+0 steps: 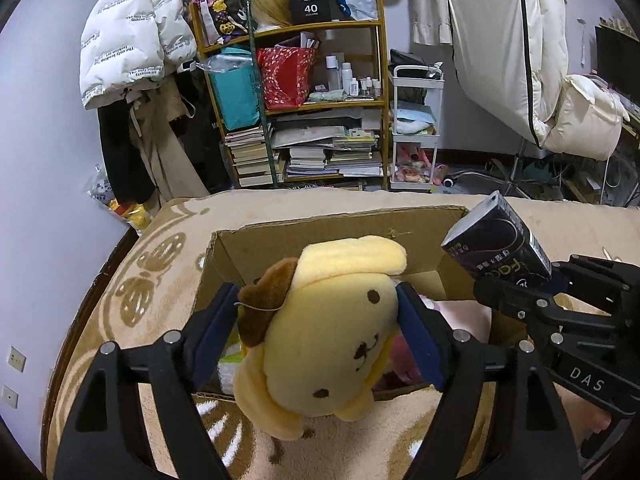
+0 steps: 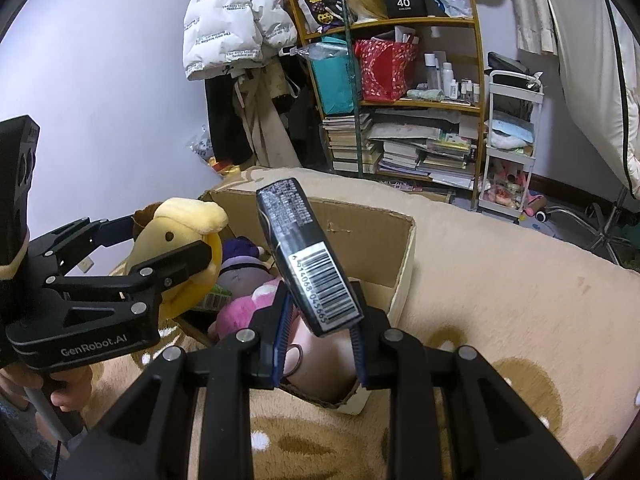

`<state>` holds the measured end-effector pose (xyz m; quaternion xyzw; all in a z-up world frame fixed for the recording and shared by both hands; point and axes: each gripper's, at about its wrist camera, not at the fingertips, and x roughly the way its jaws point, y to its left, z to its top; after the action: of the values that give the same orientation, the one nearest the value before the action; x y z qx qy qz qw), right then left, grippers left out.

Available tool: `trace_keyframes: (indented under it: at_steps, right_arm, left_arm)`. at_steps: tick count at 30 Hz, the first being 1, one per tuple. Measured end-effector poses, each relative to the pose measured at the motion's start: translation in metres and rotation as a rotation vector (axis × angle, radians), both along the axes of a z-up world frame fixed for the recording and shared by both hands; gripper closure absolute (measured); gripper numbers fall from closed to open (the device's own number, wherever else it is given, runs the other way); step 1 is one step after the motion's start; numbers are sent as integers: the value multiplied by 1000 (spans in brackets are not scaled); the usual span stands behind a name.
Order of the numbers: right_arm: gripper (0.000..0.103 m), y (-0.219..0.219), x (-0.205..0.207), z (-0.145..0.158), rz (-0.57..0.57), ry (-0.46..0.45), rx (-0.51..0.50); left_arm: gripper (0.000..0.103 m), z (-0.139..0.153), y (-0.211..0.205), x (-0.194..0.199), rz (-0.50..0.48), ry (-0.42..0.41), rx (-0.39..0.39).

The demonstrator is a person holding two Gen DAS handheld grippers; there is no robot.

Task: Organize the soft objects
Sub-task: 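Open the left tool to drop the dog plush while the right tool drops the black box in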

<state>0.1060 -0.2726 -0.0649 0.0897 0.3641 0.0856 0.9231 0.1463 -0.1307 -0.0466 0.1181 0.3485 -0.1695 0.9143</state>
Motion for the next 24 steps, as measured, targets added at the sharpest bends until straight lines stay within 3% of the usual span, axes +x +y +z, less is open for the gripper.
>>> trace_keyframes:
  at_steps: [6, 21, 24]
  right_arm:
    - [73, -3, 1, -4, -6, 11, 8]
    - [72, -4, -12, 6, -10, -19, 19]
    - [60, -5, -21, 14, -11, -36, 19]
  left_arm:
    - [14, 1, 4, 3, 23, 5, -12]
    - [6, 17, 38, -19, 114, -11, -25]
    - [4, 25, 48, -33, 141, -37, -31]
